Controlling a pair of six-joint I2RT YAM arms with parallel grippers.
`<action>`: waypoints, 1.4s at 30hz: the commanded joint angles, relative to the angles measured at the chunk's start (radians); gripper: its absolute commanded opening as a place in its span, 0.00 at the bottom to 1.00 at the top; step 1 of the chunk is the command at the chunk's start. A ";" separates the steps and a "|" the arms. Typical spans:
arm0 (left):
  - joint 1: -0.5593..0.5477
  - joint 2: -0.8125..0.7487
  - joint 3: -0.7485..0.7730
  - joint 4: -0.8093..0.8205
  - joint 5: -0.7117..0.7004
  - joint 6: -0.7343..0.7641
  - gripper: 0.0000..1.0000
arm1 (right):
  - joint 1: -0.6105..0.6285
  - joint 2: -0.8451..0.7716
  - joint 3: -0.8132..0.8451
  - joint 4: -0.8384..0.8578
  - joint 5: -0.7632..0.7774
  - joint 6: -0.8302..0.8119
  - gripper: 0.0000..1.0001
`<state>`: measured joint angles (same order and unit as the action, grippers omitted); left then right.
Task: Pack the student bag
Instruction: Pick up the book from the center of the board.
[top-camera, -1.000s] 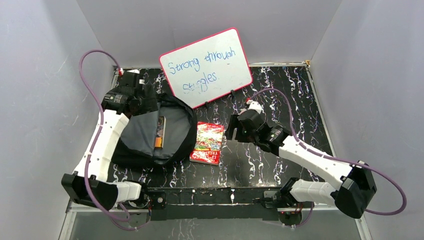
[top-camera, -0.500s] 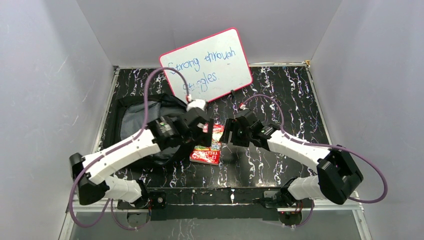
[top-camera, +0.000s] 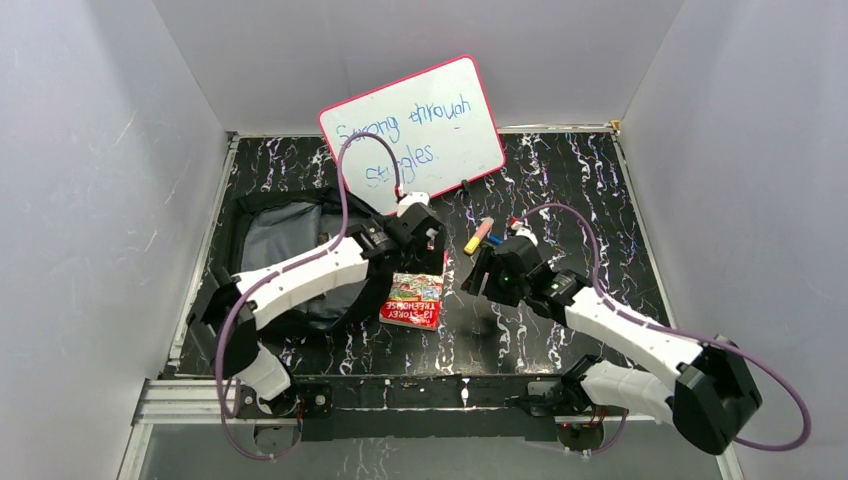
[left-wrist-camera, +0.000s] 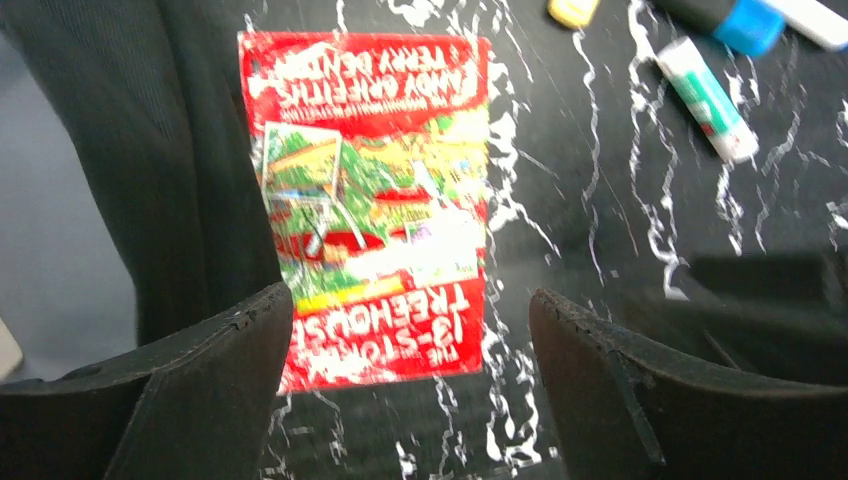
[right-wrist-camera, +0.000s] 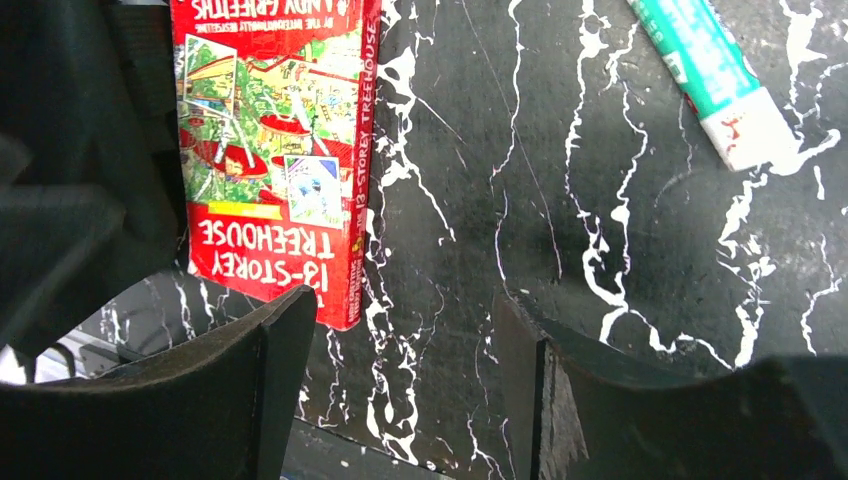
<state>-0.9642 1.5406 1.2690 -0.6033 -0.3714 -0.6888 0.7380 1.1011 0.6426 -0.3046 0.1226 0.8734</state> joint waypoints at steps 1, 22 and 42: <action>0.109 0.057 0.017 0.103 0.104 0.098 0.85 | -0.006 -0.105 -0.047 -0.010 0.022 0.030 0.73; 0.249 0.399 0.243 0.058 0.075 0.258 0.87 | -0.006 -0.120 -0.108 0.068 -0.099 0.006 0.68; 0.259 0.541 0.276 -0.010 0.030 0.277 0.88 | -0.006 -0.081 -0.114 0.104 -0.155 -0.001 0.69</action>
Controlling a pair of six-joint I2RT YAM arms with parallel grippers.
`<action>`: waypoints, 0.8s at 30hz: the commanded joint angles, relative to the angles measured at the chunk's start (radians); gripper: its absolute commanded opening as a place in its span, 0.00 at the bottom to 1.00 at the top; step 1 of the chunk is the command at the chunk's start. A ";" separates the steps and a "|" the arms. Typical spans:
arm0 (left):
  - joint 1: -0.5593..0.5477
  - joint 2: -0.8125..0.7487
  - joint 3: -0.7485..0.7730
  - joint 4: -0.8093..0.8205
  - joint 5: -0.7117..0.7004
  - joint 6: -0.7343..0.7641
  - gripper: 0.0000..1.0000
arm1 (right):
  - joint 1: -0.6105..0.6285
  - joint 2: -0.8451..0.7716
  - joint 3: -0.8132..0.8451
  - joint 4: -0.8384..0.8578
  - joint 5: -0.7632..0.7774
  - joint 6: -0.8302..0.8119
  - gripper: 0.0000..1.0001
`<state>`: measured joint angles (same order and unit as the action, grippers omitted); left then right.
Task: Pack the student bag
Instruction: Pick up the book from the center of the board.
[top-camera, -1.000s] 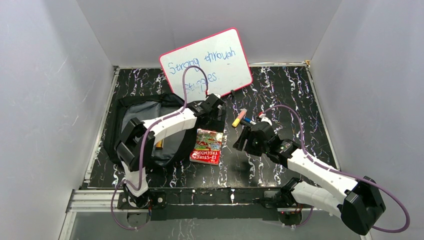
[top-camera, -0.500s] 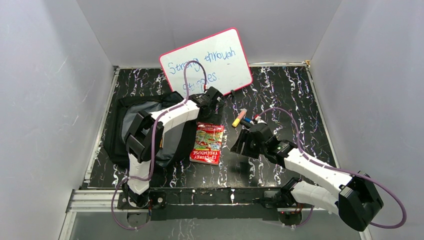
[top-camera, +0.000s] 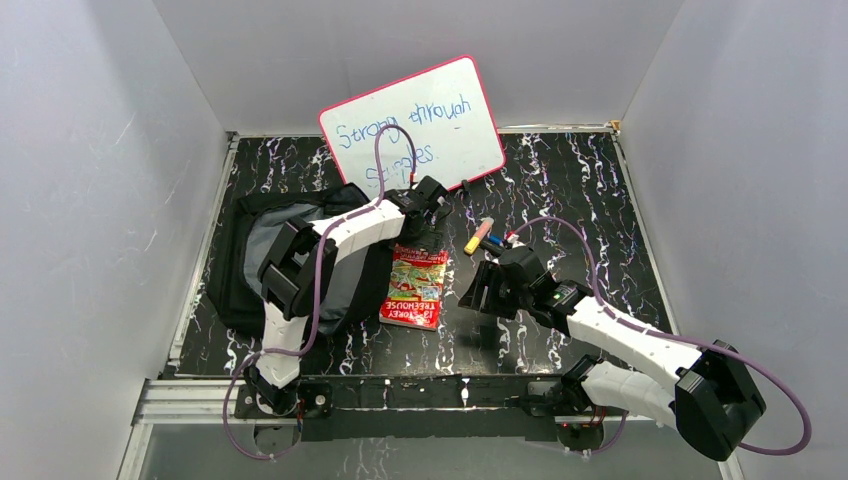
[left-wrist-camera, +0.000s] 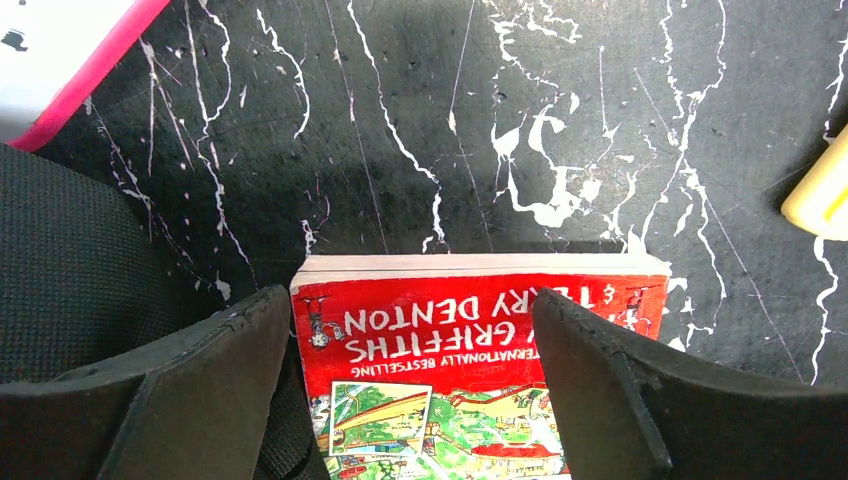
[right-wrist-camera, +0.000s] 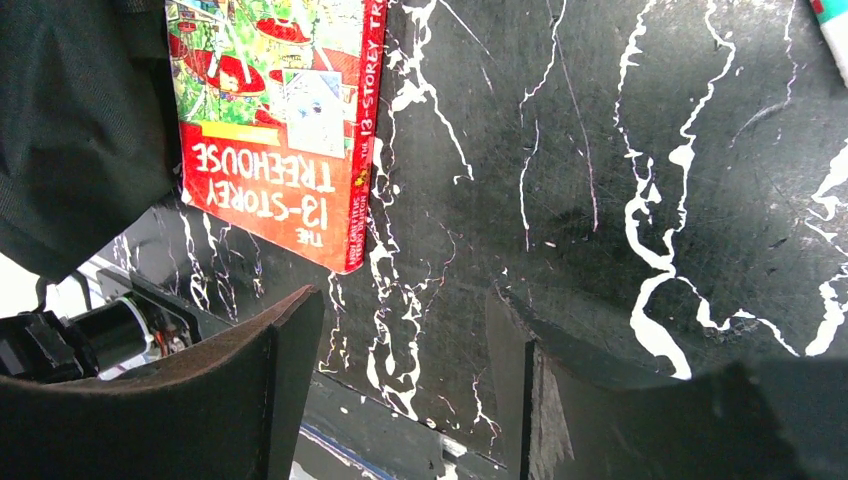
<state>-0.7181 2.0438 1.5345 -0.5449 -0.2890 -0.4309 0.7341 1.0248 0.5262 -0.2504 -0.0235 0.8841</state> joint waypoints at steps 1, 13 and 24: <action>0.013 0.041 0.010 -0.073 -0.052 0.016 0.88 | -0.002 -0.005 0.003 0.050 -0.009 -0.011 0.69; 0.012 -0.005 -0.042 -0.118 0.031 -0.027 0.88 | -0.002 0.000 0.009 0.048 -0.015 -0.014 0.76; 0.009 -0.070 -0.135 -0.081 0.177 -0.101 0.88 | -0.002 -0.010 0.008 0.043 -0.015 -0.010 0.81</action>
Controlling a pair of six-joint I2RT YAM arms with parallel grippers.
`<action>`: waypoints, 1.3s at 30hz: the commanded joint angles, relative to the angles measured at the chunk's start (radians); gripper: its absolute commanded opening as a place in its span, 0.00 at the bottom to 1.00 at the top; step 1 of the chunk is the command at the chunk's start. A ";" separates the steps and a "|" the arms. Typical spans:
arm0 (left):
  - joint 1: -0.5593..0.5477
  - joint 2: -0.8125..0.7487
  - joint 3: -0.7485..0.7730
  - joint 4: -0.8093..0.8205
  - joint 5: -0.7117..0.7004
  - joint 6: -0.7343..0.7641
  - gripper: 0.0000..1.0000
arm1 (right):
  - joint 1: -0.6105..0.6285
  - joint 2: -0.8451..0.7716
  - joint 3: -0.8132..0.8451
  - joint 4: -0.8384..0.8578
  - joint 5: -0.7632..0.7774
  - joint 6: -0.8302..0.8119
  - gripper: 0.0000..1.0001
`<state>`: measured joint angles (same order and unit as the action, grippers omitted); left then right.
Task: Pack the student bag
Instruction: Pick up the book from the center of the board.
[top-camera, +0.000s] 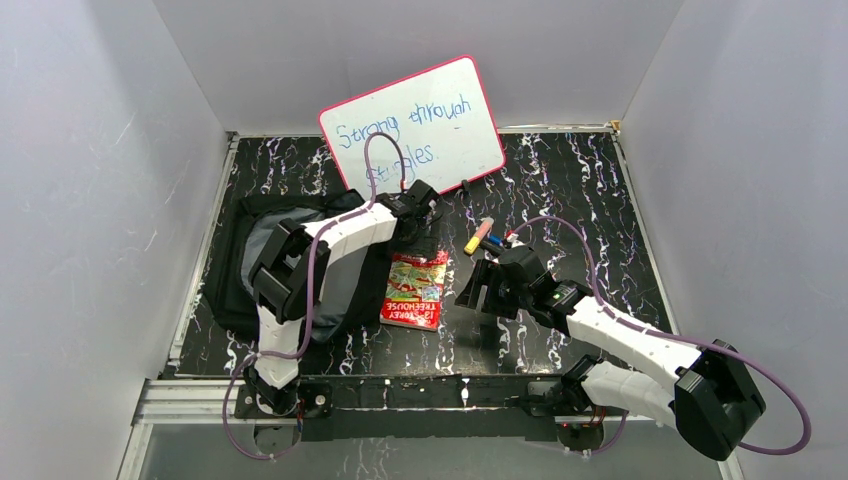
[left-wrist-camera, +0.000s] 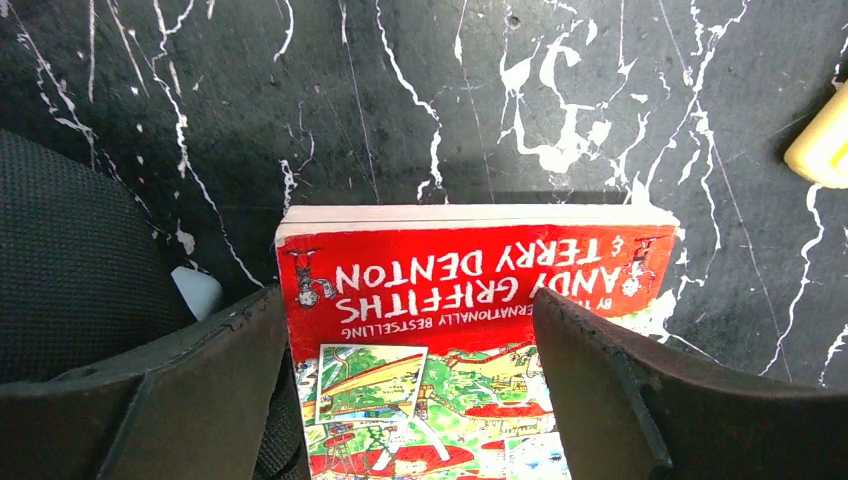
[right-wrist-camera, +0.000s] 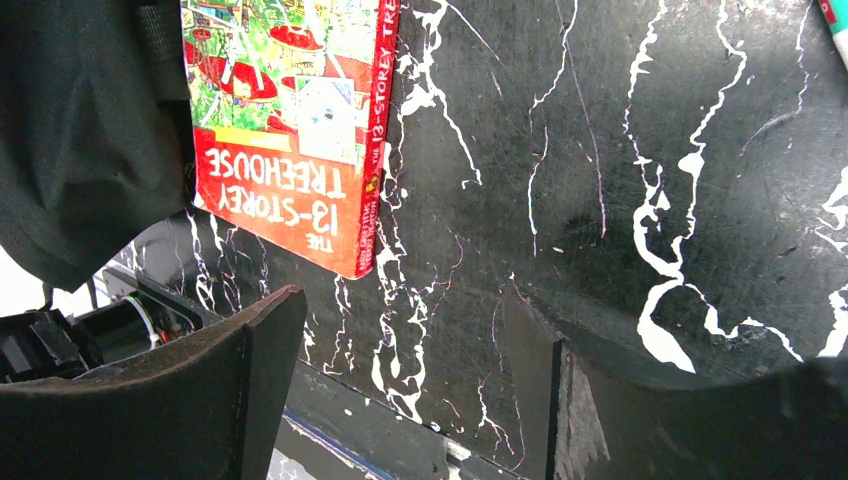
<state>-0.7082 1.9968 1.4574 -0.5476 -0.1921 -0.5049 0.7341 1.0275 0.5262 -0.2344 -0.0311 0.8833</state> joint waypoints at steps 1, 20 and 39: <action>-0.006 -0.025 -0.059 -0.070 0.091 -0.031 0.88 | -0.002 -0.014 0.008 0.024 -0.007 -0.008 0.81; -0.065 -0.113 -0.019 -0.092 0.047 -0.063 0.89 | -0.002 -0.026 -0.016 0.020 0.018 0.037 0.84; -0.123 -0.223 -0.221 -0.020 0.154 -0.159 0.89 | -0.002 0.058 -0.072 0.153 -0.046 0.115 0.82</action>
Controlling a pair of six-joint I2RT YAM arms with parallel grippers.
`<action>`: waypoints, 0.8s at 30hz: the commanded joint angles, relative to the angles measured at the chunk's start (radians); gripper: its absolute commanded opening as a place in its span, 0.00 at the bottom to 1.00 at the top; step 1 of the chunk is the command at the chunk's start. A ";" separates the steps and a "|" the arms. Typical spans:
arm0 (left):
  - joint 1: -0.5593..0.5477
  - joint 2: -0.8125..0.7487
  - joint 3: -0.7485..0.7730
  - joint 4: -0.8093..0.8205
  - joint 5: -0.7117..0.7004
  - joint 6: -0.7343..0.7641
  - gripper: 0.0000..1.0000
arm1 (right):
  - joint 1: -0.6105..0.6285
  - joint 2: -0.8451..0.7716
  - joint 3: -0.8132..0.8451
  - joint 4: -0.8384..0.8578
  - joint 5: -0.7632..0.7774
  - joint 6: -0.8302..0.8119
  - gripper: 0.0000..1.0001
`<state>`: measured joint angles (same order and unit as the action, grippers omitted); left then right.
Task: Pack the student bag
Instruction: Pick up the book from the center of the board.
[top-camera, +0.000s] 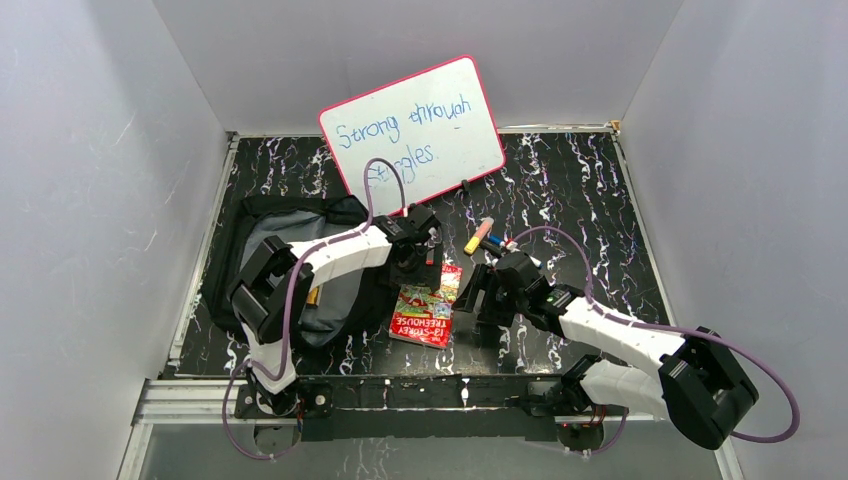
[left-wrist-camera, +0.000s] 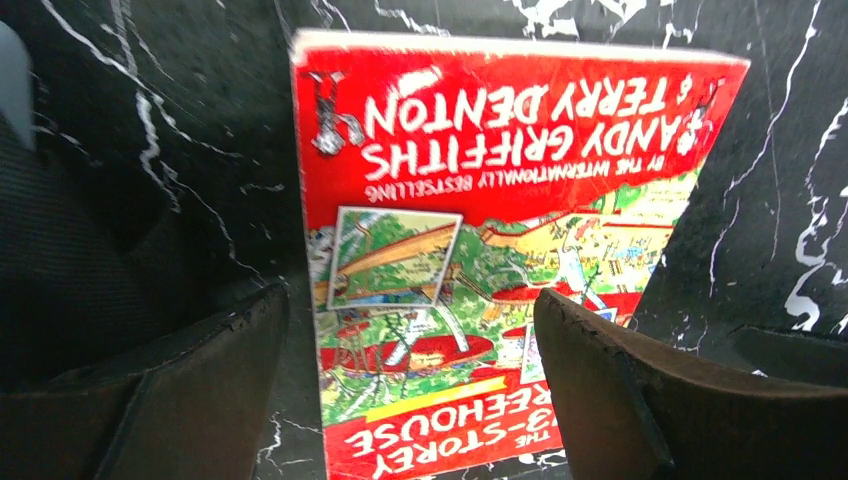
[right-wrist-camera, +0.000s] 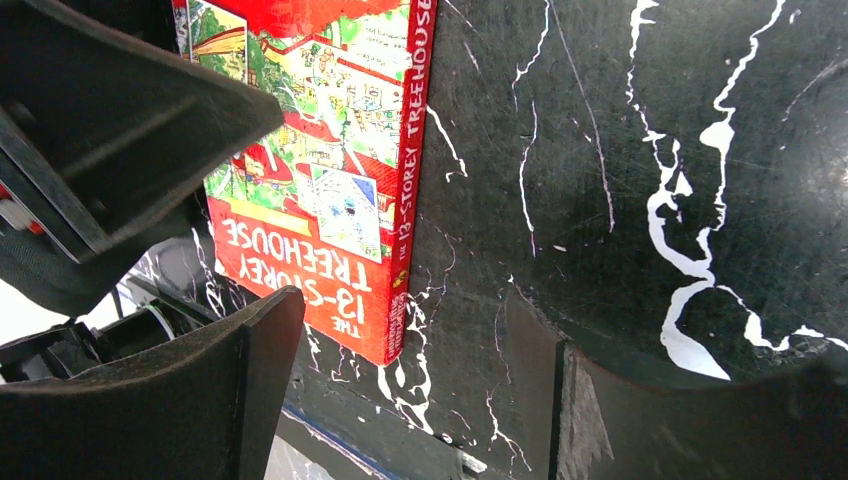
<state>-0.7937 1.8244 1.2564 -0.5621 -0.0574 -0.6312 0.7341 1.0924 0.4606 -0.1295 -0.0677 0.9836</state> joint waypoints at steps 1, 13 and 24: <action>-0.047 -0.050 -0.020 -0.004 0.020 -0.038 0.89 | -0.002 -0.008 -0.007 0.048 -0.008 0.015 0.82; -0.140 -0.131 -0.114 0.021 0.020 -0.149 0.88 | -0.002 -0.030 -0.051 0.031 0.033 0.047 0.73; -0.226 -0.103 -0.106 0.094 0.041 -0.214 0.74 | -0.002 -0.119 -0.105 -0.028 0.042 0.065 0.63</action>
<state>-0.9882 1.7351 1.1336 -0.4938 -0.0311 -0.8101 0.7341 1.0088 0.3725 -0.1368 -0.0345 1.0267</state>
